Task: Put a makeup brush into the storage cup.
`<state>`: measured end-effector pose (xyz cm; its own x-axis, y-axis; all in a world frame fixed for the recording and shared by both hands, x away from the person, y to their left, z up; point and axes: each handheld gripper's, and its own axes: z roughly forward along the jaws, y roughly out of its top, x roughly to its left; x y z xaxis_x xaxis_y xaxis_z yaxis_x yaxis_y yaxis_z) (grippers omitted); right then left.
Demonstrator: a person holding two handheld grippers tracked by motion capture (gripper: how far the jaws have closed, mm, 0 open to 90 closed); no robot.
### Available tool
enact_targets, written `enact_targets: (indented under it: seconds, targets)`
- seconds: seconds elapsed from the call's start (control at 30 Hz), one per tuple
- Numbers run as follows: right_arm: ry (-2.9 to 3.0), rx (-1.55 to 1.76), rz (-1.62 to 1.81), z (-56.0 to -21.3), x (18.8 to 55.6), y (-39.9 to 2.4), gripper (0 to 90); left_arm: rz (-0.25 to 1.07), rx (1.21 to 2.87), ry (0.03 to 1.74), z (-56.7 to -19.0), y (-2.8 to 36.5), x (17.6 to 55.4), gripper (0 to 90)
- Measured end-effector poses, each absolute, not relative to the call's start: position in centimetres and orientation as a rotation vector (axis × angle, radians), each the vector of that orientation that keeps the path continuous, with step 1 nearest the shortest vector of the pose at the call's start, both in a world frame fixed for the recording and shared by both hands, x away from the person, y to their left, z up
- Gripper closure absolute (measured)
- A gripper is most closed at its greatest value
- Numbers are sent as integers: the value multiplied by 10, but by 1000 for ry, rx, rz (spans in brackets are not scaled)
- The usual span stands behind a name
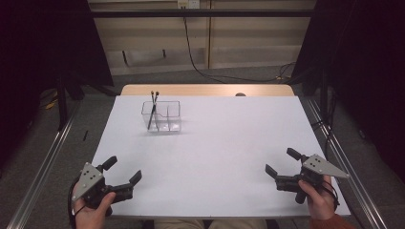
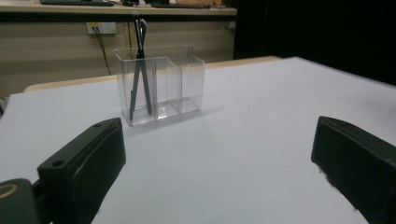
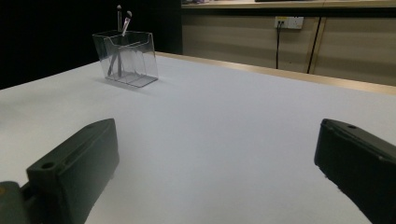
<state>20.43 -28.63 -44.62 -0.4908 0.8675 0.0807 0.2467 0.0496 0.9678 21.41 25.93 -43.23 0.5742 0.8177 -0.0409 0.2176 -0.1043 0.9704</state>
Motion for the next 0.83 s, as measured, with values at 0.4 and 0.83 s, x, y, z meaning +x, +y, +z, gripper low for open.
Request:
enact_targets:
  seconds: [0.4,0.83]
  targets:
    - [1775,1139,1458,-448,199,-293,0,631,1610,909,-436,264,209,30]
    - [1787,1122,1467,-449,200,-293,0,616,1599,920,-435,267,211,29]
